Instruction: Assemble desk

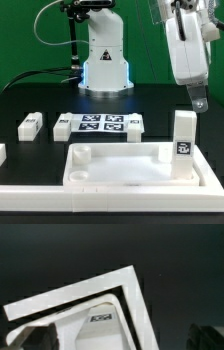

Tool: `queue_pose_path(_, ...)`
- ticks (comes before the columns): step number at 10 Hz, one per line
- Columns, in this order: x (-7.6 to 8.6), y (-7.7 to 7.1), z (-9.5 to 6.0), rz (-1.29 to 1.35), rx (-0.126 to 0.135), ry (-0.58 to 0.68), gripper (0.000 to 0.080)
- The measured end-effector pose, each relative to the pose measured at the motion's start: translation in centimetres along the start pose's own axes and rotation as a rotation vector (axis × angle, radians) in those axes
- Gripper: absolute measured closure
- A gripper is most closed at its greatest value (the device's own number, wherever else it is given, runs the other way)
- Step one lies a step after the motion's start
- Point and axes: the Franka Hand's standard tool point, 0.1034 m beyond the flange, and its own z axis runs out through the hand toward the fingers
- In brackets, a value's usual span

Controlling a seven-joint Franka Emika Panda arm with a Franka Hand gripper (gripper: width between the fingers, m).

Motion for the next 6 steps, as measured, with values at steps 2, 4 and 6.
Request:
queue_pose_path(2,-0.5,0.5,-0.3,-0.058,-0.001,-0.002,0.0150)
queue_pose_path(4,-0.4,2.1,-0.7,-0.217,-0.013,0.001,0.0150)
queue_pose_path(6,-0.6,3.8,-0.4,-0.295,-0.022,0.006,0.0150)
